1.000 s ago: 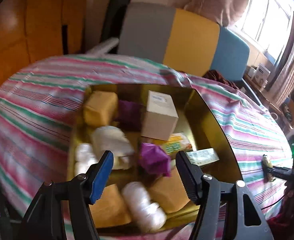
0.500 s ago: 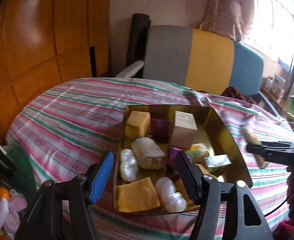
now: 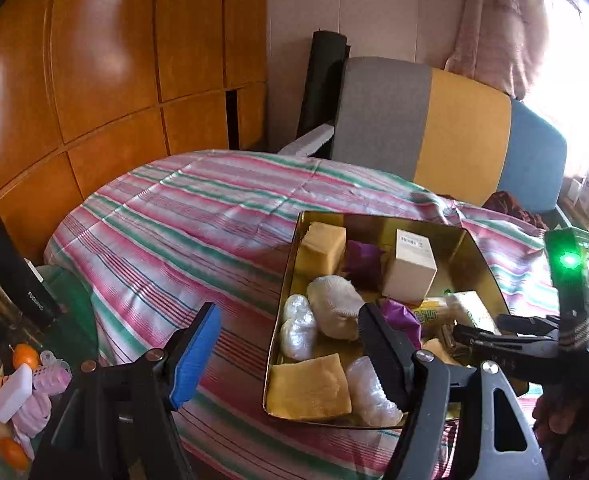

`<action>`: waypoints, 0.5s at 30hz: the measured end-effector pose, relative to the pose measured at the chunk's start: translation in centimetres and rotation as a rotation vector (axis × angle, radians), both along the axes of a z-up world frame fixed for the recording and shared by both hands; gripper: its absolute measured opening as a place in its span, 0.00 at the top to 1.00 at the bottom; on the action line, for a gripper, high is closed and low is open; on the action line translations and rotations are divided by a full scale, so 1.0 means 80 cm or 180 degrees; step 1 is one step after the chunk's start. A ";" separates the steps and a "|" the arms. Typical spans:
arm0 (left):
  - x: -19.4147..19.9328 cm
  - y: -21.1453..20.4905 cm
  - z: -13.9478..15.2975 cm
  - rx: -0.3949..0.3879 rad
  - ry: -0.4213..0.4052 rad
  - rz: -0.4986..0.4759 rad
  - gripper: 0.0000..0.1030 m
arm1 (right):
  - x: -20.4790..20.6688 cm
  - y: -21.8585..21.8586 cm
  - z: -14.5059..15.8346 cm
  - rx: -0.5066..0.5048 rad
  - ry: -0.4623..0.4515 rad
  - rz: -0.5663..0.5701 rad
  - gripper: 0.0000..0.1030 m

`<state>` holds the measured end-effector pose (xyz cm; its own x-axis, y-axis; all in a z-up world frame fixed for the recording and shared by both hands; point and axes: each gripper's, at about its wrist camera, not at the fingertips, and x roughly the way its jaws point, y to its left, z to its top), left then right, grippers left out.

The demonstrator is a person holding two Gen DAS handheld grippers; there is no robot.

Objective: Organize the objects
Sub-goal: 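Carry the WEIDAN snack bag into the gold tray and open the right gripper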

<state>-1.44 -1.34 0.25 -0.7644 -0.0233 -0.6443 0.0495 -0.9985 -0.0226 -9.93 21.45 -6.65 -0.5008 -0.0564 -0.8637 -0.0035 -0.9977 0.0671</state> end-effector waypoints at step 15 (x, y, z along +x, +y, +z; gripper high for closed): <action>0.020 0.015 0.001 0.0017 0.0069 -0.0122 0.43 | 0.100 -0.003 0.051 -0.0102 0.0580 -0.0200 0.12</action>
